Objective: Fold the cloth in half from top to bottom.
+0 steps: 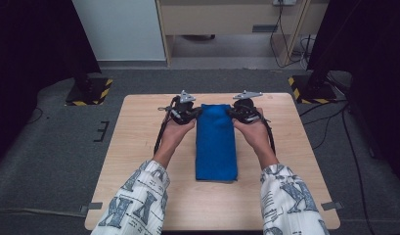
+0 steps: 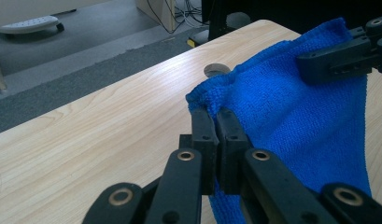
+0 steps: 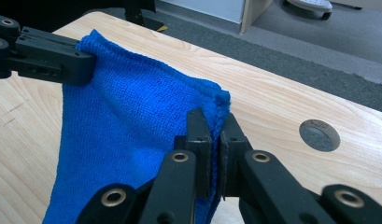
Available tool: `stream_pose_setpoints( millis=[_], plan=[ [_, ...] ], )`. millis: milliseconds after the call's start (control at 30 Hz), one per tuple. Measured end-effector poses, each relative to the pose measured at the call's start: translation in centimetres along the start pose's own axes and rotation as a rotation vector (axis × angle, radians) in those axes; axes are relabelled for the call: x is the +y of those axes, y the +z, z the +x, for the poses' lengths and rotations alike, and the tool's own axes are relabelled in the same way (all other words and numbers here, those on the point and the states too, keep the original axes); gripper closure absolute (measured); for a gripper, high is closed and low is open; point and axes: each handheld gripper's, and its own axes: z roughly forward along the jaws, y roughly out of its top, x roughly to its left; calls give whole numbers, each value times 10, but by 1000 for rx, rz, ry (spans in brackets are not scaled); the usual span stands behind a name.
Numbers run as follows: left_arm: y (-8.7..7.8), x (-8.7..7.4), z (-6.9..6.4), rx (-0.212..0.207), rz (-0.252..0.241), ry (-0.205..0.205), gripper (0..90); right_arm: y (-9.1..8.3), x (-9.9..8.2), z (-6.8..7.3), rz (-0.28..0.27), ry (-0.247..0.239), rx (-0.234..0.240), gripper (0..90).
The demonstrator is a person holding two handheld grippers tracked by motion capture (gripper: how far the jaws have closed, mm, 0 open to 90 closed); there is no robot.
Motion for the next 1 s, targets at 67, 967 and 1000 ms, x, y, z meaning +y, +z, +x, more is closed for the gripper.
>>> stream_pose_setpoints(
  millis=[67, 967, 1000],
  plan=[
    [-1, -1, 1, -2, 7, 4, 873, 1, -1, 0, 5, -5, 6, 859],
    [-34, -34, -28, -25, 19, 9, 873, -30, -46, 25, -5, -38, 68, 860],
    [-35, -34, -28, -22, 18, 7, 874, -31, -46, 27, -7, -40, 70, 861]
  ],
)
